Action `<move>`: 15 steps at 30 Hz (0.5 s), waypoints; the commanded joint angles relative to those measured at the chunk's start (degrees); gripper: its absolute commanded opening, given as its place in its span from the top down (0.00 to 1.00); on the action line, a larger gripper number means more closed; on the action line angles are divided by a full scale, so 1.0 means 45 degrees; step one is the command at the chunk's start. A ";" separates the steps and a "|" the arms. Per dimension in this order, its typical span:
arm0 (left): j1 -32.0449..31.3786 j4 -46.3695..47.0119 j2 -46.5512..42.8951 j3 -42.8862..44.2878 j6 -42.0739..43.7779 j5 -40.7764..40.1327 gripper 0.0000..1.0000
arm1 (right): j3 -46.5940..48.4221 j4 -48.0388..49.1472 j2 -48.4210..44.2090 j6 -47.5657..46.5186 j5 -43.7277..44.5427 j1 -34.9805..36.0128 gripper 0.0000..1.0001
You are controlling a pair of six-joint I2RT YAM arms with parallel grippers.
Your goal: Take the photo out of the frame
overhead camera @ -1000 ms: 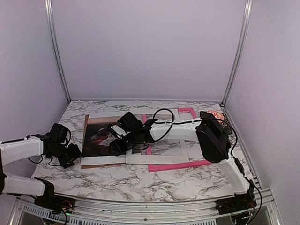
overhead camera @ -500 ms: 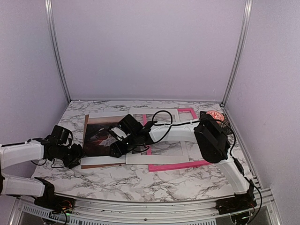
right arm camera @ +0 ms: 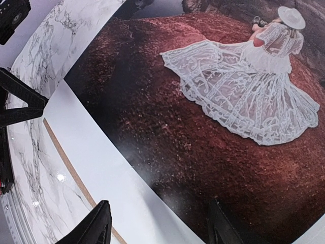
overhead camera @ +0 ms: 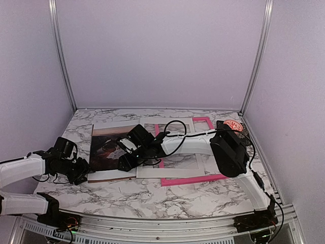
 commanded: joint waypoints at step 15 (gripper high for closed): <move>0.0016 -0.0411 -0.0220 0.0458 -0.1003 0.0021 0.58 | -0.0278 -0.0080 0.0001 0.0216 -0.0124 0.0164 0.37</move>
